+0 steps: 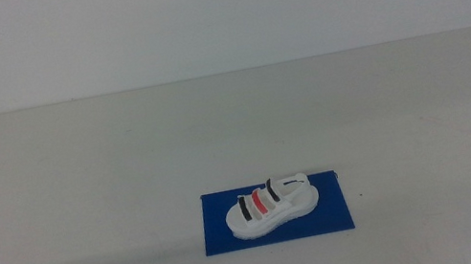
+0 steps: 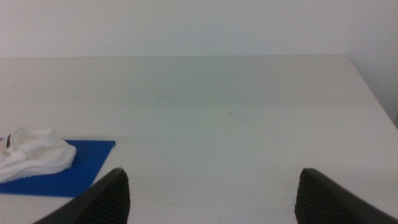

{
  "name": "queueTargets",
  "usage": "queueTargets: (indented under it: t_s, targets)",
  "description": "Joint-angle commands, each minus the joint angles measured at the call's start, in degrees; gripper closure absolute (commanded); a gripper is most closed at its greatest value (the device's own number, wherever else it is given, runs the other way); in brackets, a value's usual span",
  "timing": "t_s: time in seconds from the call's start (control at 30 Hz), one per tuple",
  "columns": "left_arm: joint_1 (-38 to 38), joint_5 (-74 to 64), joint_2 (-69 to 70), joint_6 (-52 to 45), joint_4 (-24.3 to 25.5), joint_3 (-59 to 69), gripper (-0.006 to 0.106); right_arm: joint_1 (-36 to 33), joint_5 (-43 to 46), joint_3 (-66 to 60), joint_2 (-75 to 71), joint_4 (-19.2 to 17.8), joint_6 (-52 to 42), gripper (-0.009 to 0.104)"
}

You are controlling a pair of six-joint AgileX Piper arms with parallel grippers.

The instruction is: Use one arm to grab the shoe from the table and place it on the mat.

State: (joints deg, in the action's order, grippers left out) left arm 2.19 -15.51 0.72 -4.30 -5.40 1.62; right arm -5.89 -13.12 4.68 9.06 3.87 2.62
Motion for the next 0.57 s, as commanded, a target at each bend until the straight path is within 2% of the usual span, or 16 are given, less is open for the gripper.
queueTargets:
  t_s: [0.0,0.3,0.53]
  targets:
    - [-0.24,4.67,0.74,0.22,-0.48,0.47,0.007,0.47,4.08,-0.36,-1.76,-0.72,-0.76,0.003]
    - [-0.24,4.67,0.74,0.22,-0.48,0.47,0.007,0.47,4.05,-6.51,-9.64,-0.72,-0.76,0.003]
    - [-0.24,4.67,0.74,0.22,-0.48,0.47,0.007,0.47,2.47,-6.62,-11.17,-0.72,-0.76,0.003]
